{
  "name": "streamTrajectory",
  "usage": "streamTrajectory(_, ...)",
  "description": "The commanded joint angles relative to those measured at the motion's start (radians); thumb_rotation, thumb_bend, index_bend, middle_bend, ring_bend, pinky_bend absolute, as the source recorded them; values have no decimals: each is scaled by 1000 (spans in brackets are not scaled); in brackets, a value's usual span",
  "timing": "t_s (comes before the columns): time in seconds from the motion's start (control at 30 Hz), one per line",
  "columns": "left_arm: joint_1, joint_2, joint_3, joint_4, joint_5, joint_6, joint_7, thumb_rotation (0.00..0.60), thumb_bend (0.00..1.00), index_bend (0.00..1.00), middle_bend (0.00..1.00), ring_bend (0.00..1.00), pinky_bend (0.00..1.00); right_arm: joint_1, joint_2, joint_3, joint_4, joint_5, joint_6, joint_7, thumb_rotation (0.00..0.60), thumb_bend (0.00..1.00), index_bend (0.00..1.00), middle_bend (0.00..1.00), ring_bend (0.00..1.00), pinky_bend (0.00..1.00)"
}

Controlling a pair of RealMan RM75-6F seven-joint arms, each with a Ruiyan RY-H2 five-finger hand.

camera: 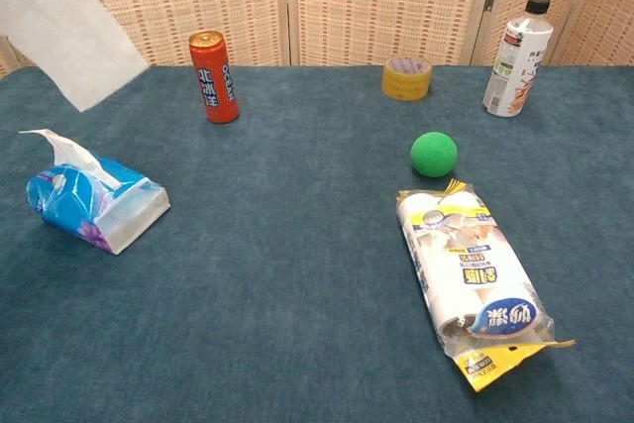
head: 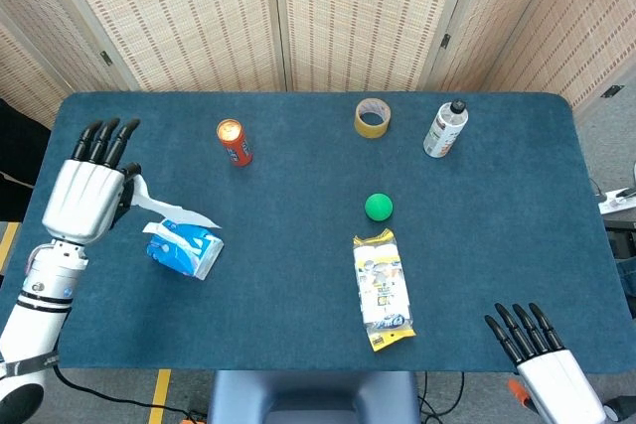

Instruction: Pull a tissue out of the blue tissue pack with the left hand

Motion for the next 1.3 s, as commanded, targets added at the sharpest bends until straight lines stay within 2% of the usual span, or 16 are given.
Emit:
streamTrajectory(0.03, 22, 31, 6, -4, -3, 16, 4, 600, 678, 692, 104, 4, 125, -1, 0, -2, 2, -3, 2, 0, 600, 16, 0, 0, 0, 0)
streamTrajectory(0.2, 64, 24, 57, 69, -11, 19, -23, 600, 678, 691, 107, 6, 125, -3, 0, -3, 3, -6, 6, 1, 600, 16, 0, 0, 0, 0)
streamTrajectory(0.33, 109, 1, 97, 157, -4, 33, -99, 600, 677, 691, 113, 10, 126, -3, -1, -2, 1, -3, 4, -2, 600, 17, 0, 0, 0, 0)
streamTrajectory(0.53, 162, -23, 128, 260, 7, 59, -201, 600, 678, 691, 116, 13, 126, -2, -4, -3, 0, -3, -3, -12, 600, 17, 0, 0, 0, 0)
streamTrajectory(0.77, 230, -63, 173, 301, 16, 88, -294, 600, 669, 653, 92, 3, 125, -3, -5, -3, 0, -2, -3, -13, 600, 17, 0, 0, 0, 0)
streamTrajectory(0.93, 280, -106, 218, 301, 56, 115, -345, 600, 569, 514, 11, 0, 113, -2, -7, -4, 0, -2, -8, -18, 600, 17, 0, 0, 0, 0)
streamTrajectory(1.03, 305, -134, 242, 290, 79, 128, -364, 600, 467, 315, 0, 0, 93, -2, -8, -4, 0, -3, -7, -18, 600, 16, 0, 0, 0, 0)
streamTrajectory(1.1, 318, -149, 253, 282, 90, 135, -375, 600, 379, 143, 0, 0, 74, -3, -7, -3, 0, -3, -5, -17, 600, 17, 0, 0, 0, 0)
streamTrajectory(1.17, 331, -168, 261, 278, 101, 144, -384, 600, 337, 53, 0, 0, 62, -3, -7, -3, 1, -2, -4, -16, 600, 17, 0, 0, 0, 0)
streamTrajectory(1.3, 352, -192, 273, 274, 109, 154, -399, 600, 294, 0, 0, 0, 40, -2, -5, -4, 1, -4, -4, -15, 600, 17, 0, 0, 0, 0)
